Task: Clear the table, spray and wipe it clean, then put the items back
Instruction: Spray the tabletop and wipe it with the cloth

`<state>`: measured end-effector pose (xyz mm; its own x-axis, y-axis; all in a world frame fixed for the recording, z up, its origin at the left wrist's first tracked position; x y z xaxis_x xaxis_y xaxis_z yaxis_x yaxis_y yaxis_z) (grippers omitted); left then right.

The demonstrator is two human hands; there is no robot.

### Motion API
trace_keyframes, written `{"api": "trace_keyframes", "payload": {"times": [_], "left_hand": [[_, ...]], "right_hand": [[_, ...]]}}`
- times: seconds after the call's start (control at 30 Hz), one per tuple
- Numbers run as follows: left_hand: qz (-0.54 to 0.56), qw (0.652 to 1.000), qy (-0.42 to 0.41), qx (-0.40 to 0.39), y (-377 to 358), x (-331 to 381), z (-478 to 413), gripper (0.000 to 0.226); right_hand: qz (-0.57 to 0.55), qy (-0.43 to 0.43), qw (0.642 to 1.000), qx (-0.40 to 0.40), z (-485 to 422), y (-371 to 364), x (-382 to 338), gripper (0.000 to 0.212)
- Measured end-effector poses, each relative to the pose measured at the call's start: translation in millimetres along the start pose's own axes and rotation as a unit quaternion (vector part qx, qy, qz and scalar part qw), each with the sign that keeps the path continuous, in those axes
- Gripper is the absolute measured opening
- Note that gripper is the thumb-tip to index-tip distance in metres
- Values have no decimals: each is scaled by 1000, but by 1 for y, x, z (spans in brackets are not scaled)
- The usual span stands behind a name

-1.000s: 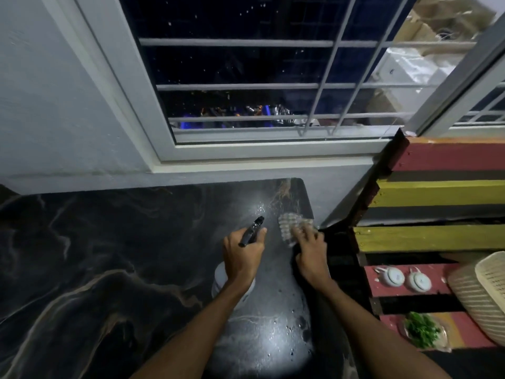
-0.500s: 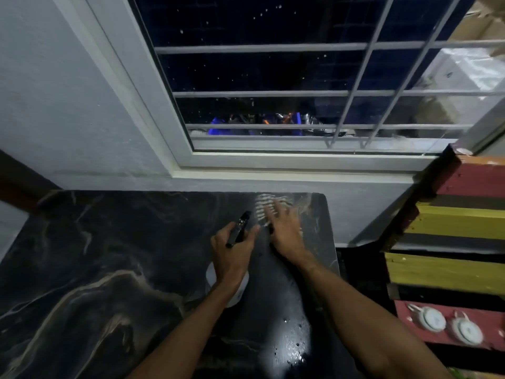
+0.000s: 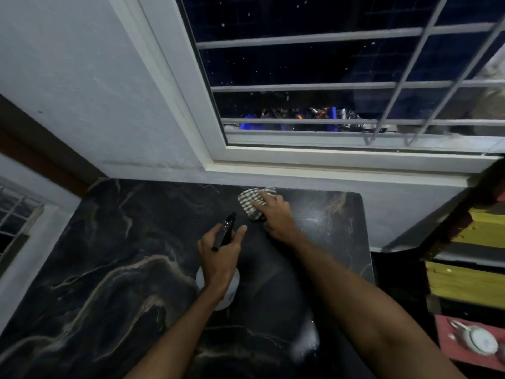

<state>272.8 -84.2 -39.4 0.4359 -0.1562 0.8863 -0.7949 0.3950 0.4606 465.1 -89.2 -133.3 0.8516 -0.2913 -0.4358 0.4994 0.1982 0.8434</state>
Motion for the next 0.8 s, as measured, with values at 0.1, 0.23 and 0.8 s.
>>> {"api": "trace_keyframes", "payload": {"times": [0.1, 0.23, 0.8], "left_hand": [[2, 1000, -16, -5, 21, -3, 4, 39], [-20, 999, -27, 9, 46, -17, 3, 41], [48, 995, -45, -68, 193, -86, 30, 43]], "right_hand": [[-47, -150, 983, 94, 18, 1, 31, 69], [-36, -52, 998, 27, 45, -50, -55, 69], [-7, -113, 991, 73, 100, -117, -180, 71]]}}
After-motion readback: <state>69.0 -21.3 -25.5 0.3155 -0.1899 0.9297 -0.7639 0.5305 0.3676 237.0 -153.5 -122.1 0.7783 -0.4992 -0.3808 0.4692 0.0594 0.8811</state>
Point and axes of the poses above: each hand's wrist, its own z-axis away from the middle knuckle, its own y-axis out of the back of the hand, x = y × z, the point moved 1 cm from there along -z, towards the middle knuckle, and after that the axes turned 15 degrees about -x, right-handed, at the moved point
